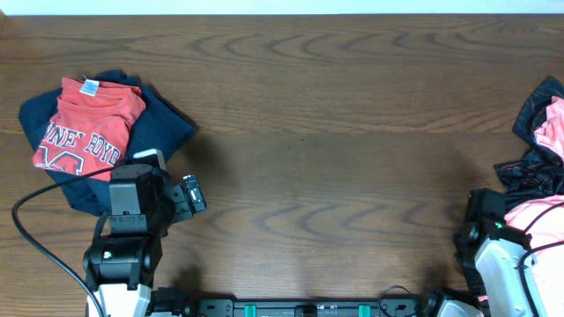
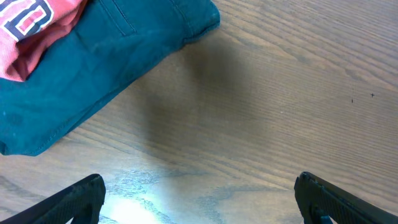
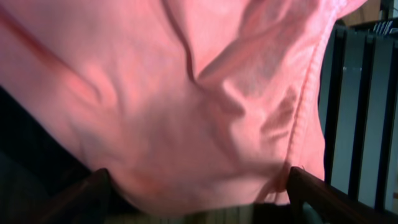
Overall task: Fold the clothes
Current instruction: 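Reach the right gripper into the pink shirt pile and pinch it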
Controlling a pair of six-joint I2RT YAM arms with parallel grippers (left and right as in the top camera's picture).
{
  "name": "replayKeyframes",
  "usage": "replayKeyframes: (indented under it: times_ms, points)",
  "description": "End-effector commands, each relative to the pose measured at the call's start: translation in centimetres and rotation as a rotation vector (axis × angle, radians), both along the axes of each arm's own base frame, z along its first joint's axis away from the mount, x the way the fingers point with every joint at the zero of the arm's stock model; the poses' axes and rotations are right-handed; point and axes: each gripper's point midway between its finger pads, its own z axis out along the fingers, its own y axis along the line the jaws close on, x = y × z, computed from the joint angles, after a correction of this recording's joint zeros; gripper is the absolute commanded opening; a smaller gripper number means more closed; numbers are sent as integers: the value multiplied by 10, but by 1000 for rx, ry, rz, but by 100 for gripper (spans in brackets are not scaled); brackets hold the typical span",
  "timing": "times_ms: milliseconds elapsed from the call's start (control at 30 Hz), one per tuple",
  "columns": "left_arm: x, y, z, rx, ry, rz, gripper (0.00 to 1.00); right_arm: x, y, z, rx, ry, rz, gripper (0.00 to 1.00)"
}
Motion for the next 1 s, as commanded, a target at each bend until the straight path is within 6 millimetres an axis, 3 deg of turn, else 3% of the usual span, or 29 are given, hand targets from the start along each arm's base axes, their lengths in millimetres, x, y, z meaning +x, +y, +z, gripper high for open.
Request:
replayKeyframes:
  times_ms: [0,167,233,267,300,500,667,833,967]
  points:
    - [4,1,9,4,-23,-4,98,-5,-10,3,-52,7,-39,79]
    - [4,1,9,5,-24,-4,98,-5,-10,3,-49,14,-23,49]
    - [4,1,10,4,-28,-4,98,-5,-10,3,-48,15,-20,30]
    - [5,1,10,5,-31,-4,98,-5,-10,2,-45,18,-13,12]
    - [5,1,11,5,-33,-4,98,-5,-10,2,-44,19,-11,3]
    - [6,1,12,5,-39,-4,98,-3,-8,3,-27,27,21,1]
    - [8,1,14,5,-50,-4,98,21,-4,15,38,-15,110,1]
    - [10,1,15,5,-61,-4,98,77,-2,63,91,-166,266,1]
    - [11,1,16,5,-65,-4,98,142,11,131,130,-364,557,1]
